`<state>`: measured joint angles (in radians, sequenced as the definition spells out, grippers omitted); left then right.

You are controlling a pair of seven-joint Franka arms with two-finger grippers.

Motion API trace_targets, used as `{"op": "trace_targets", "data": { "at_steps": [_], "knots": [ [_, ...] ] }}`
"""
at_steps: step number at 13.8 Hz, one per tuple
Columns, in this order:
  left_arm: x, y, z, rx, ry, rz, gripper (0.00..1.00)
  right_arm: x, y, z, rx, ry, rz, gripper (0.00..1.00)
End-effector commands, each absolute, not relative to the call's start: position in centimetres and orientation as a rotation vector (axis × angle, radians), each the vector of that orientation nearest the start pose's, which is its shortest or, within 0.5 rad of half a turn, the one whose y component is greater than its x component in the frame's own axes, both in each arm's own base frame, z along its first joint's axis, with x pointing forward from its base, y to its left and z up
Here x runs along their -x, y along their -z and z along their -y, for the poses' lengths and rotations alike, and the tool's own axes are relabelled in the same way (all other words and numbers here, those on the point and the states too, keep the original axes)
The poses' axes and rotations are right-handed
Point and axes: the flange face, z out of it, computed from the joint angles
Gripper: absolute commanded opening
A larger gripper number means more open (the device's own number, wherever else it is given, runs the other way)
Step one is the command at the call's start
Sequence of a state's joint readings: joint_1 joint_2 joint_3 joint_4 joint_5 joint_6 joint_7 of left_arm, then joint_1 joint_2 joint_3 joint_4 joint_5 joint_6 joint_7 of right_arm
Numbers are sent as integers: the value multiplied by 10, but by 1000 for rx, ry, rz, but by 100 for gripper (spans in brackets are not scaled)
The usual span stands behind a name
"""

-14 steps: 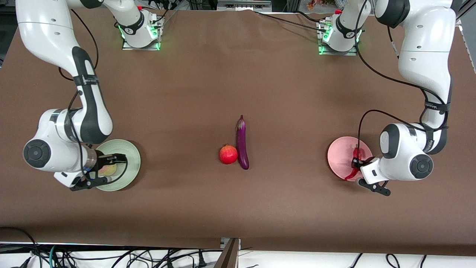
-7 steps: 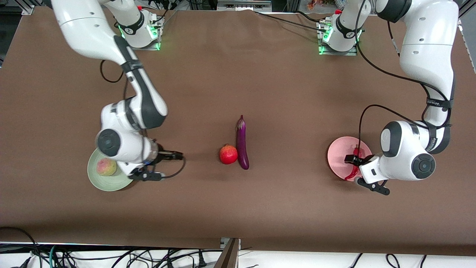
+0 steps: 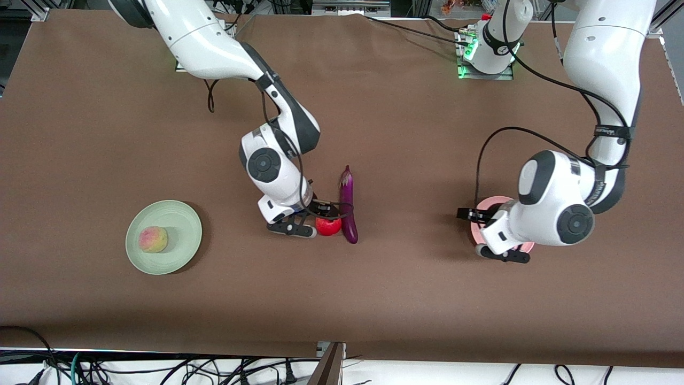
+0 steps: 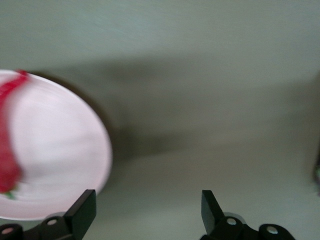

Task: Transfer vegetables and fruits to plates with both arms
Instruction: 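Open both grippers, releasing the peach and chili onto the plates, then grasp the red apple with the right gripper while the left gripper grasps the eggplant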

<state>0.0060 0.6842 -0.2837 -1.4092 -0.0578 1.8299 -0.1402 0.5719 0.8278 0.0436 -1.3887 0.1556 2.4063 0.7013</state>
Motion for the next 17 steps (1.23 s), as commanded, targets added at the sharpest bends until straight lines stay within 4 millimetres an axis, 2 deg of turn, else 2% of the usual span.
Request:
{"op": "trace_targets", "data": {
  "at_steps": [1,3,6,8,9,11,12,13,14,15,16,17],
  "knots": [
    [-664,-298,218,3287,-449,39,94,-615,-231,-437,2870,121,-340,100],
    [-652,-294,266,3282,-415,133,96,-612,-223,-442,2867,130,-341,100],
    [-633,-274,331,3286,-353,299,98,-612,-212,-444,2866,160,-326,100],
    [-619,-271,363,3277,-327,343,98,-609,-204,-446,2867,172,-316,100],
    [-617,-270,368,3272,-330,363,99,-610,-200,-445,2866,178,-314,85],
    [-617,-267,368,3277,-321,369,99,-611,-201,-444,2870,189,-298,27],
    [-617,-266,368,3277,-327,375,99,-613,-202,-441,2877,201,-286,12],
    [-617,-265,369,3280,-330,383,99,-617,-208,-437,2882,210,-281,7],
    [-617,-265,370,3278,-333,397,99,-624,-214,-429,2885,215,-289,7],
    [-618,-266,371,3279,-325,419,99,-636,-229,-411,2891,205,-309,7],
    [-613,-266,381,3283,-318,417,100,-649,-240,-385,2915,173,-295,7],
    [-611,-264,384,3278,-323,435,100,-661,-255,-362,2938,148,-233,7]
  ]
}}
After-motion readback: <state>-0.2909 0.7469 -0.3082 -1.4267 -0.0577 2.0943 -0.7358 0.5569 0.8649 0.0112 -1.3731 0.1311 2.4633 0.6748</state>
